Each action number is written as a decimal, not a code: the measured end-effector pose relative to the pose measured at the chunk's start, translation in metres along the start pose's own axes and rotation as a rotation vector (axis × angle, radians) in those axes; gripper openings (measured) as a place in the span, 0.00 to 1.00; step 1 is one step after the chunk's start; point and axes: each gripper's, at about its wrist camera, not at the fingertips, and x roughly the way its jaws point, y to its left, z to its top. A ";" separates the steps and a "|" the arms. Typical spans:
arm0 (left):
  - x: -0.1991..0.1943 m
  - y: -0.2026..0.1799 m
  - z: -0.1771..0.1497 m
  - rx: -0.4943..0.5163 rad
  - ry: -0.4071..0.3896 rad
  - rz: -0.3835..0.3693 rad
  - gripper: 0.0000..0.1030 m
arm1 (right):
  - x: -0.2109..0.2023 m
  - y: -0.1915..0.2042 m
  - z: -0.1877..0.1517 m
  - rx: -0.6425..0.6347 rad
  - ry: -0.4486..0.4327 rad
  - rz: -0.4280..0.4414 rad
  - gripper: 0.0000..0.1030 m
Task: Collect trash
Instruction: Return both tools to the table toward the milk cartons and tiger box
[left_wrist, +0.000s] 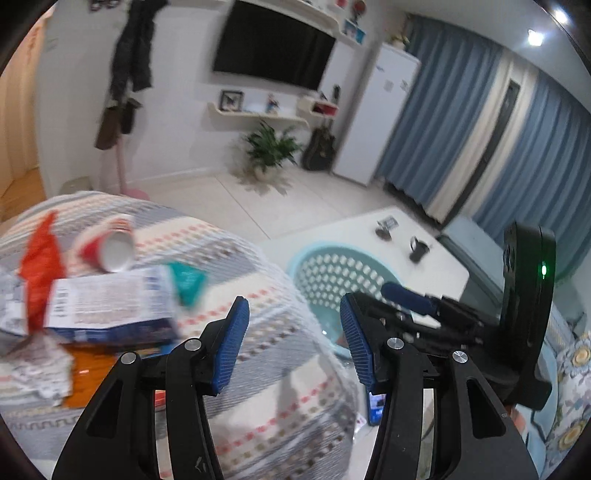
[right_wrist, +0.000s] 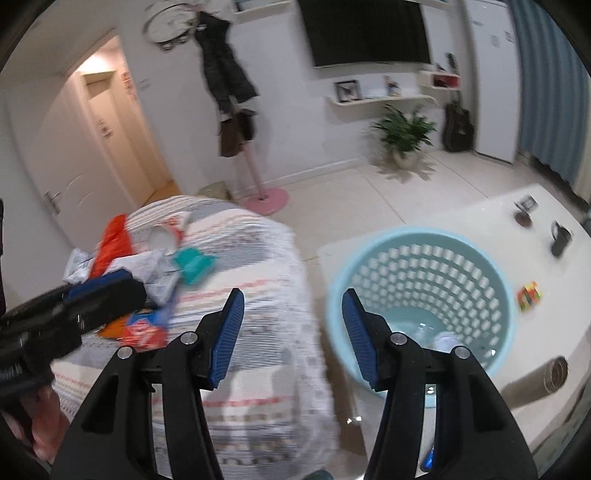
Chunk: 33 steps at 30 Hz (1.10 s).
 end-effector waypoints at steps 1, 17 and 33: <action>-0.008 0.007 0.001 -0.009 -0.014 0.011 0.48 | 0.001 0.008 0.000 -0.012 0.002 0.012 0.50; -0.095 0.144 -0.015 -0.210 -0.156 0.438 0.61 | 0.074 0.123 -0.034 -0.086 0.152 0.113 0.67; -0.066 0.173 -0.017 -0.238 -0.107 0.512 0.59 | 0.096 0.143 -0.042 -0.137 0.174 0.070 0.75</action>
